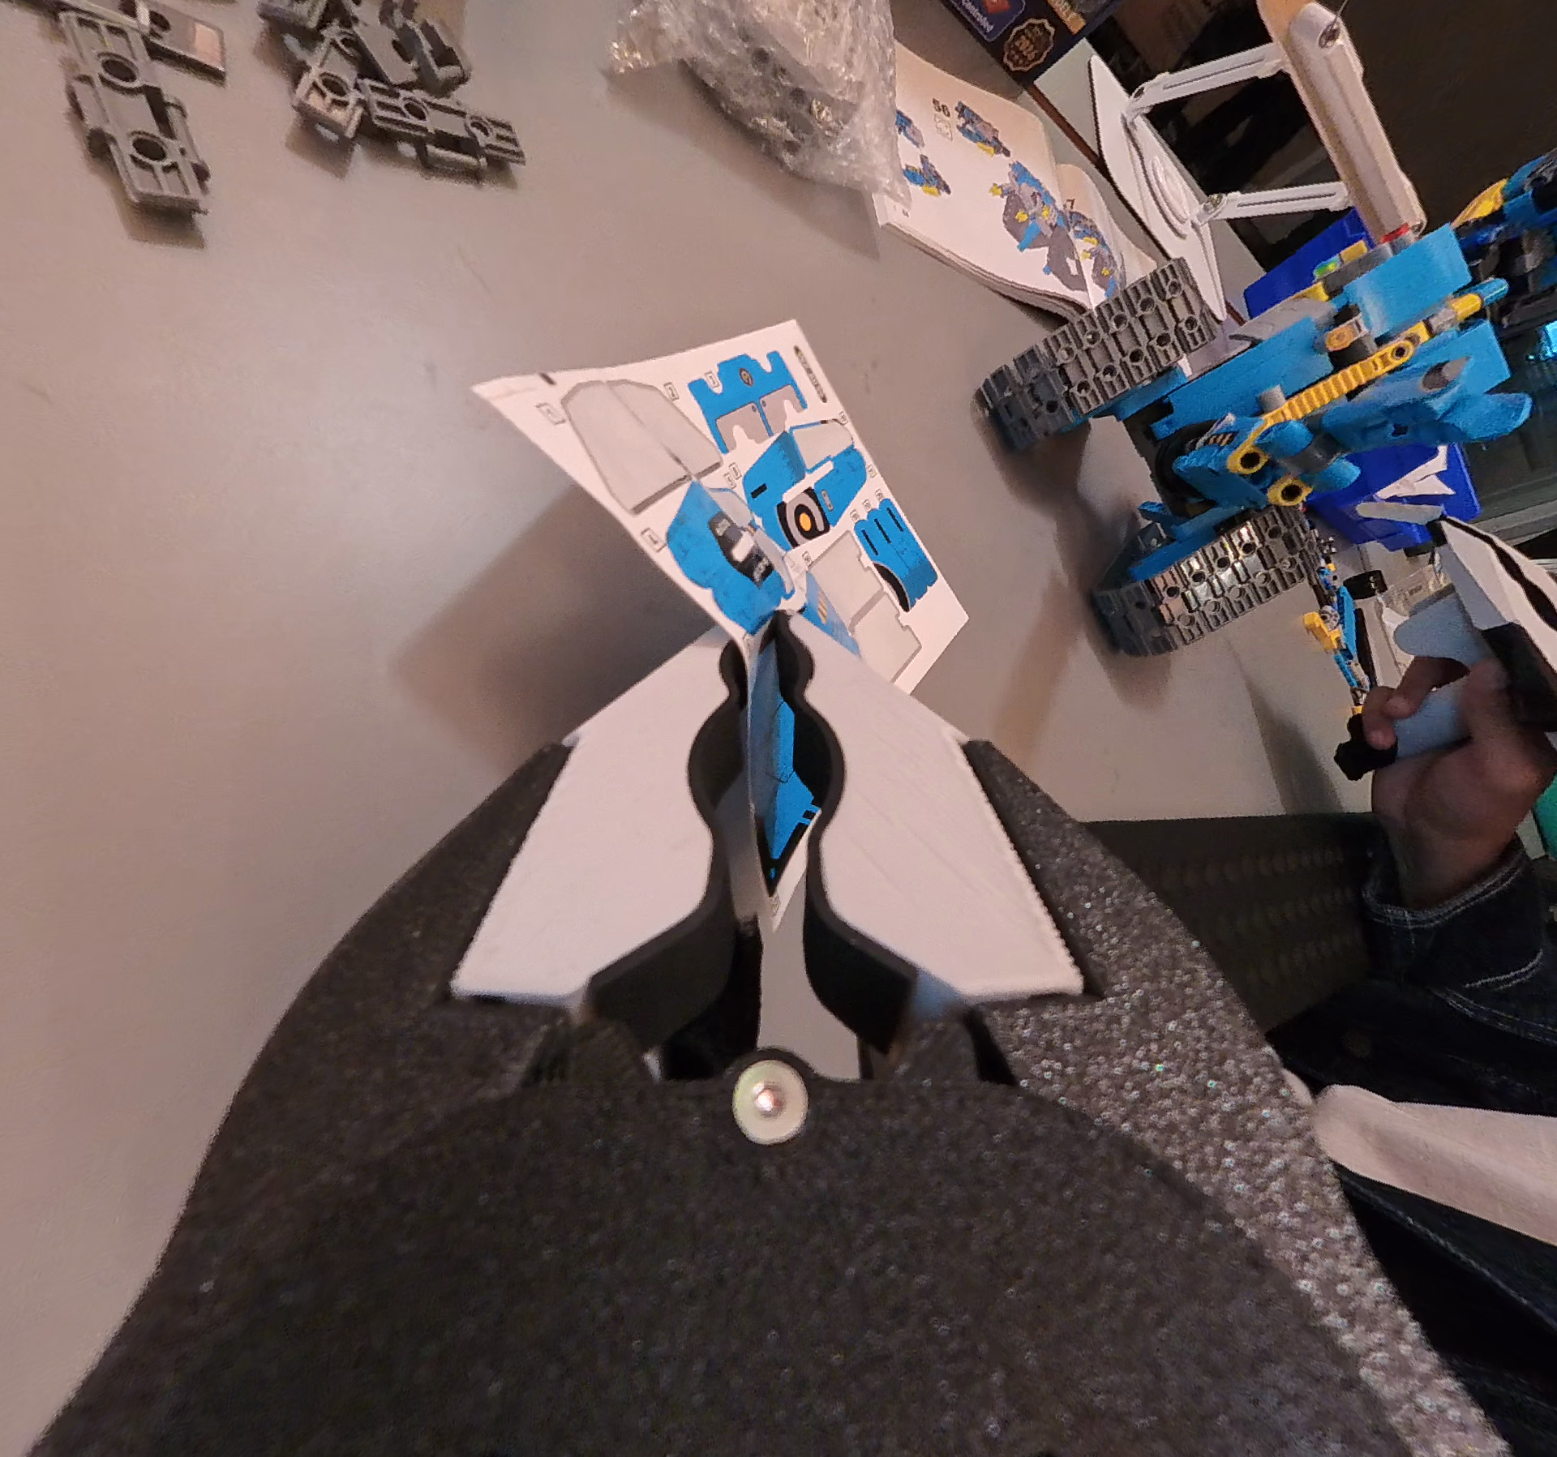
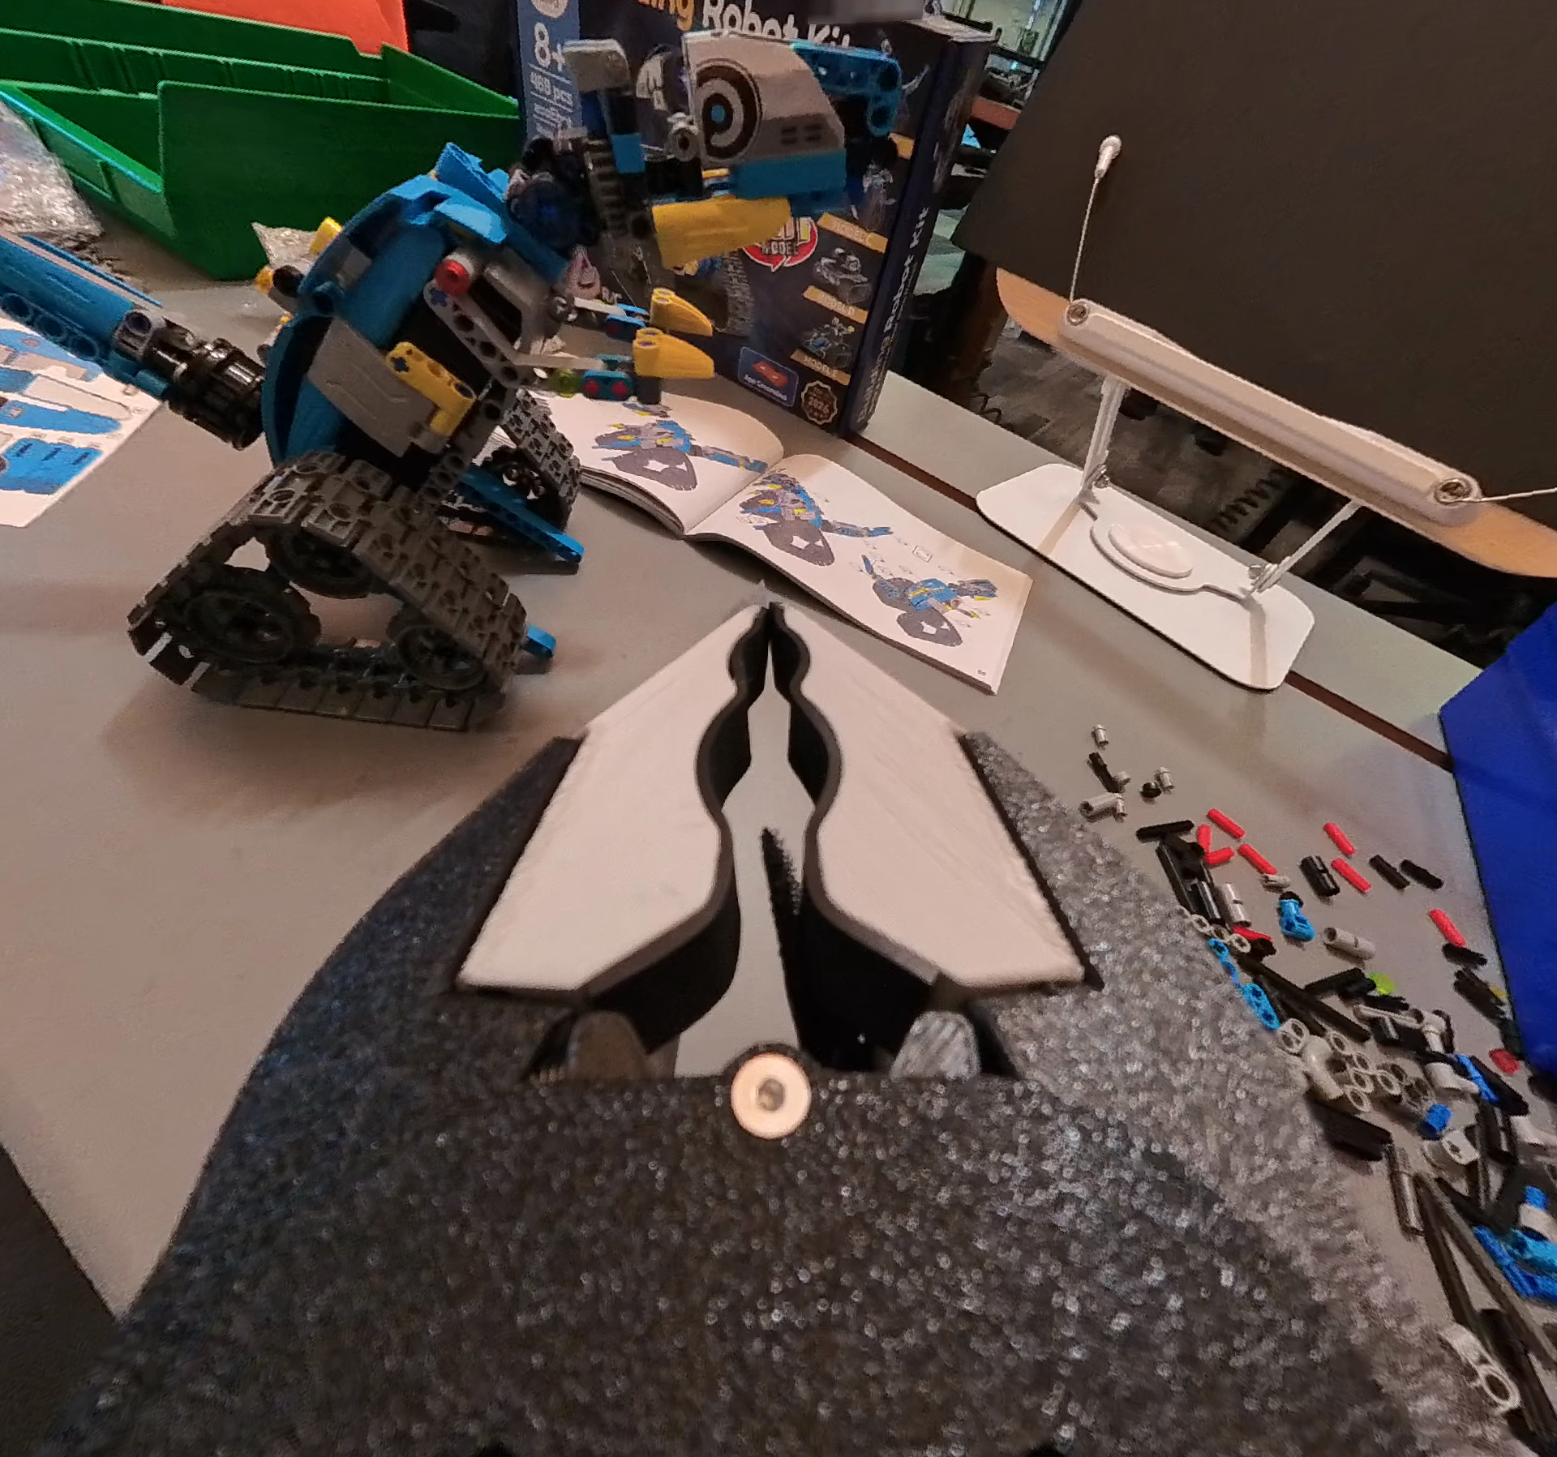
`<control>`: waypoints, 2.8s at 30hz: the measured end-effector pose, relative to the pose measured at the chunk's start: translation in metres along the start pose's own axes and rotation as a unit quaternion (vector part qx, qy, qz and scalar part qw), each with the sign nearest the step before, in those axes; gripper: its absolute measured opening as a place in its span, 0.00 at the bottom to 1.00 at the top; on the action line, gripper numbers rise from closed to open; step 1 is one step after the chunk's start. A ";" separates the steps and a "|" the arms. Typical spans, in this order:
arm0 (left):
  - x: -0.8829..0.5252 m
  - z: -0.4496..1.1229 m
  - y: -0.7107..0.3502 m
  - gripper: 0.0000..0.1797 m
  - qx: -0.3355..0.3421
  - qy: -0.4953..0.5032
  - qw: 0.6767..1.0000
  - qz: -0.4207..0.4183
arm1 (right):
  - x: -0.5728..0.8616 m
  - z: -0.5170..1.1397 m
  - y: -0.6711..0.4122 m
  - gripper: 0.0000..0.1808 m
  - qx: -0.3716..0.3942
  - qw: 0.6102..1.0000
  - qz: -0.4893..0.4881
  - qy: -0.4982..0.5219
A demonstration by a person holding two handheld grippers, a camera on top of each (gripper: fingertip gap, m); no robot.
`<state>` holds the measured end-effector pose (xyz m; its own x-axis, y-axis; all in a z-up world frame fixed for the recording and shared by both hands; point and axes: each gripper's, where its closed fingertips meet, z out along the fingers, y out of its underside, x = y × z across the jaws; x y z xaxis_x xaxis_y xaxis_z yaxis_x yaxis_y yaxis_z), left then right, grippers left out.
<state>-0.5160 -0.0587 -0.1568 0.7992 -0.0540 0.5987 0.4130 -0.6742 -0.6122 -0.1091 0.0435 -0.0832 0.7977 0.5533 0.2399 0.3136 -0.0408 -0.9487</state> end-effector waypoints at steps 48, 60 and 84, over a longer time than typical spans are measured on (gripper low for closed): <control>0.257 -0.014 0.061 0.24 -0.074 0.299 0.950 0.048 | -0.164 -0.051 -0.086 0.00 0.254 0.854 -0.445 0.092; 0.276 0.025 0.063 0.11 -0.111 0.363 0.924 -0.045 | -0.186 -0.066 -0.095 0.00 0.313 0.818 -0.473 0.096; 0.259 0.034 0.056 0.00 -0.077 0.339 0.937 -0.028 | -0.189 -0.061 -0.087 0.00 0.304 0.827 -0.469 0.064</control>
<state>-0.2707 -0.0851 -0.0533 0.2964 -0.4355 0.8500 0.3359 -0.7856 -0.5196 -0.2564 -0.1083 -0.0334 0.4110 0.0105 0.9116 0.5390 0.8036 -0.2522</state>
